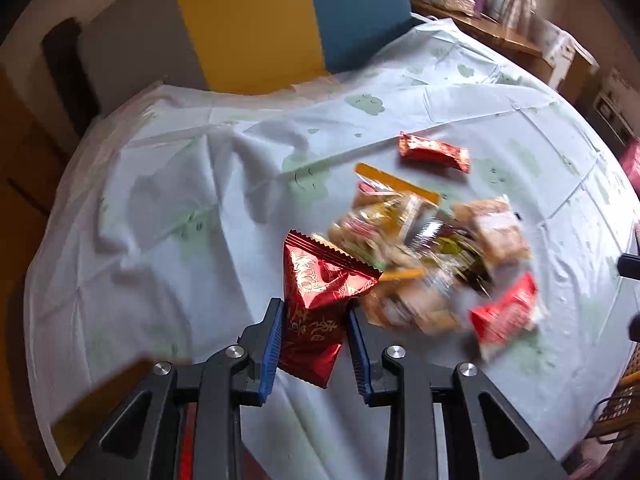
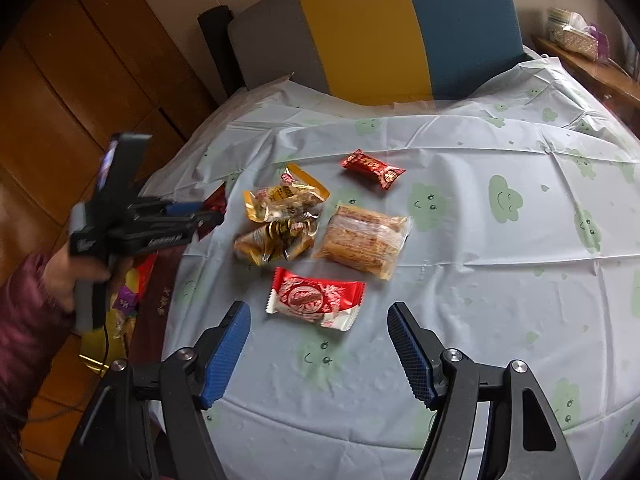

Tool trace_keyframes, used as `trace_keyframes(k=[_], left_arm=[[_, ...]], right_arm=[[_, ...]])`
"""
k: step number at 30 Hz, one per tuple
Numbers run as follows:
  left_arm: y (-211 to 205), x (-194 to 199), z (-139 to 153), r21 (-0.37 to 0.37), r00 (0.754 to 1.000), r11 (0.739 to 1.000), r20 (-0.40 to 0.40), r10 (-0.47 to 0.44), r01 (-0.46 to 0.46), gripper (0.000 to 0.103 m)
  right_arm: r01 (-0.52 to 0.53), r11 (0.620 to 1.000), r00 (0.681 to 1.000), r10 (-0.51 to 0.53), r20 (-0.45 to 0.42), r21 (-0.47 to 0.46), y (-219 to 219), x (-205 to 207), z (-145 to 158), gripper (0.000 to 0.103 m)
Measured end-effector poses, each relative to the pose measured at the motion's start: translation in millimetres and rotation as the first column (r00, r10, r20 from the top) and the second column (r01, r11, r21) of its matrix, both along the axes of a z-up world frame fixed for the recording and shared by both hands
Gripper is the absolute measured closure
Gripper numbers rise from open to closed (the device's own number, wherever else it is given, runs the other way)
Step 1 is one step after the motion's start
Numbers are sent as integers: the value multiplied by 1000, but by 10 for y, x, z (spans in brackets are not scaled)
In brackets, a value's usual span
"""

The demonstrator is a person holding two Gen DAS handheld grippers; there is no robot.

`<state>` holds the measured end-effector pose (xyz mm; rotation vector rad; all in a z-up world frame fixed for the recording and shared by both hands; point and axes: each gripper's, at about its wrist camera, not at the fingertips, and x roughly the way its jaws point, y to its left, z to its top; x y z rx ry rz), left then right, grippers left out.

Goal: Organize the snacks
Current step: 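Grasp the clear pistachio bag with the right gripper while the left gripper holds the red candy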

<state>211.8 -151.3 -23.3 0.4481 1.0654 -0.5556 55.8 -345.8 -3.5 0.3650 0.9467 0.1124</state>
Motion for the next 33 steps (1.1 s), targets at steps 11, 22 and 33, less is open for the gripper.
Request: trace_keyframes(k=[11,22,33], left_arm=[[189,-1304,151,-170,995,981,18,95,-90,72],[312,-1854,-263,-198,998,978,-47,51,-59,72],[468,-1876,-462,-271,998,961,-28,57,-62,72]], right_arm=[[-35,998,998,37,-42,44,105,37,-147,32],[-168,980,984,160,-81,-102,480,263,-174,41],[60,986,978,-27,-205,157,539,1522,-347,43]])
